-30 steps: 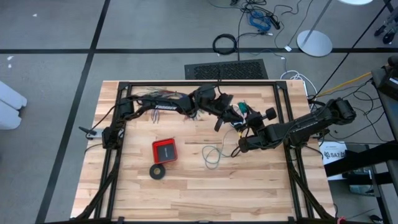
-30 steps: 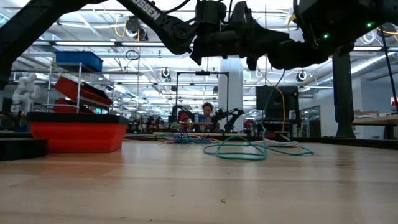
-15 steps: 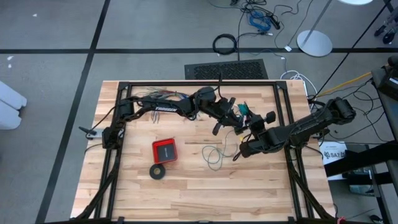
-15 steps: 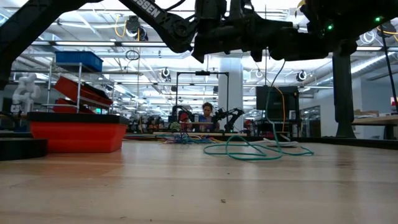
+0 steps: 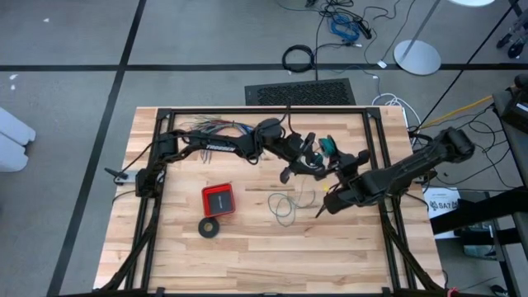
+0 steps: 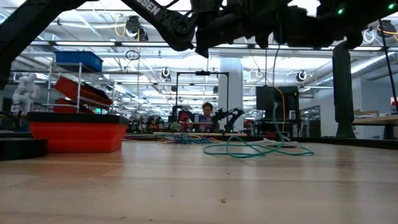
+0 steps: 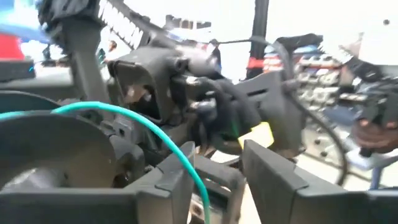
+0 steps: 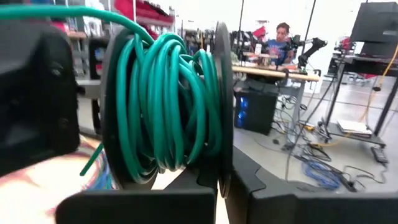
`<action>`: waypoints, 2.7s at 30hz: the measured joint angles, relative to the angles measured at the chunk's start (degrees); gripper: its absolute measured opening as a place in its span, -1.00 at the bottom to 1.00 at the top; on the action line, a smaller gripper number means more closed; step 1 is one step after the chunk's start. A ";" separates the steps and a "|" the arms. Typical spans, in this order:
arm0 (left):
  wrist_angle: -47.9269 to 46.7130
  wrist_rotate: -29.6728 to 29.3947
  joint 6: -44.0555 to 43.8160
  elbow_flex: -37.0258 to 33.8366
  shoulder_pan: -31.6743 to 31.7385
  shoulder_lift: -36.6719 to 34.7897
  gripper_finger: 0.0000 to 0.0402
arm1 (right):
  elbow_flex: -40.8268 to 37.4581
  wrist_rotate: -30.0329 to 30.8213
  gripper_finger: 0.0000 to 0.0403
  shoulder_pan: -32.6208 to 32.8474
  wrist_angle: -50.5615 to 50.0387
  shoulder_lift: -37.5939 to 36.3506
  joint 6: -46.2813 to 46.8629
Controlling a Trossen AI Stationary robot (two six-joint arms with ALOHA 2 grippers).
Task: Coil cords
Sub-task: Coil the green wire onto the spool
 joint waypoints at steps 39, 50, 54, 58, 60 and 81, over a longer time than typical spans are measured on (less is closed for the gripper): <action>4.52 -2.34 -3.26 -3.43 -0.22 0.03 -0.22 | 0.02 0.59 -1.00 4.35 -6.60 -11.53 -6.45; 0.67 -5.02 1.01 -3.43 -1.08 0.02 -0.22 | 0.02 0.61 -1.00 4.50 -6.99 -12.04 -6.47; -0.93 -6.13 3.32 -3.43 -2.38 0.02 -0.22 | 0.02 0.61 -1.00 4.50 -6.99 -12.01 -6.41; -3.72 -12.05 5.69 -3.43 -3.24 0.02 -0.22 | 0.02 0.61 -1.00 4.50 -6.79 -12.01 -6.34; -4.99 -13.89 6.72 -3.43 -3.37 0.02 -0.22 | 0.02 0.59 -1.00 4.50 -6.49 -11.99 -6.34; -5.58 -13.24 8.87 -3.43 -3.08 0.02 -0.82 | 0.02 0.60 -1.00 5.14 -6.30 -11.99 -6.34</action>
